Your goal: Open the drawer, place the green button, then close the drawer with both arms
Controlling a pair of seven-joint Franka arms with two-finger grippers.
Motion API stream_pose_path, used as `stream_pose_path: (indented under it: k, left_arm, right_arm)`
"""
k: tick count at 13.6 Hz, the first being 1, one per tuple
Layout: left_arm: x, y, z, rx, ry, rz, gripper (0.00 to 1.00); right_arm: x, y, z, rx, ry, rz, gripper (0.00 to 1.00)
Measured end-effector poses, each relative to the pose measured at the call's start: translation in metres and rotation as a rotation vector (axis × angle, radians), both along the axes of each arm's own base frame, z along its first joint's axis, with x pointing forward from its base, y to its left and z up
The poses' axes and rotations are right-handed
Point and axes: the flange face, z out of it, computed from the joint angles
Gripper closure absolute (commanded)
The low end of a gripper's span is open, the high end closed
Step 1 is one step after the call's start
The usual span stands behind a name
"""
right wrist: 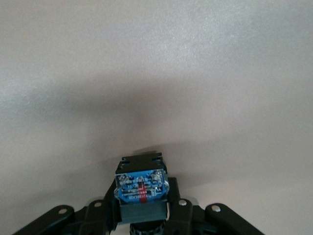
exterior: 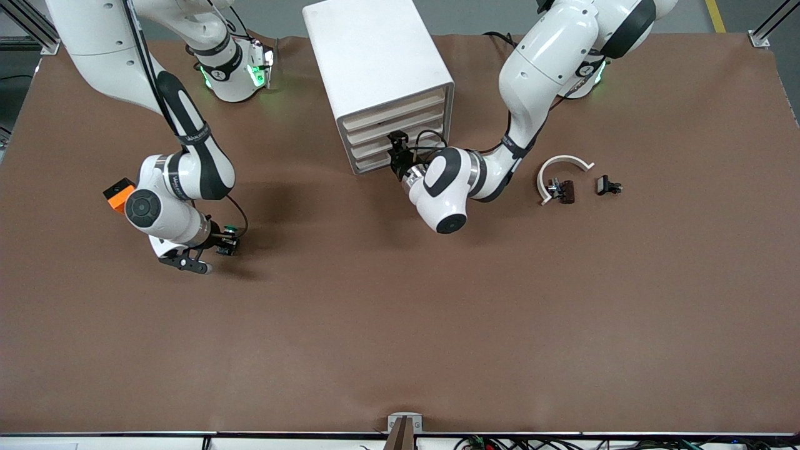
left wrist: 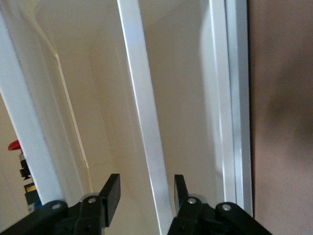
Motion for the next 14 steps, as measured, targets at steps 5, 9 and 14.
stream_pose_path:
  k: [5,9,14]
  left_arm:
    - [-0.001,0.001,-0.004,0.032,0.022,0.012,0.72]
    - [0.001,0.004,-0.008,0.042,0.028,0.021,1.0]
    - [0.004,0.007,-0.01,0.062,0.043,0.037,1.0]
  right_arm:
    - [0.037,0.013,0.104,-0.001,0.205,-0.045,0.77]
    - [0.044,0.019,0.191,-0.023,0.307,-0.098,0.76]
    - [0.019,0.089,0.291,-0.117,0.359,-0.17,0.76]
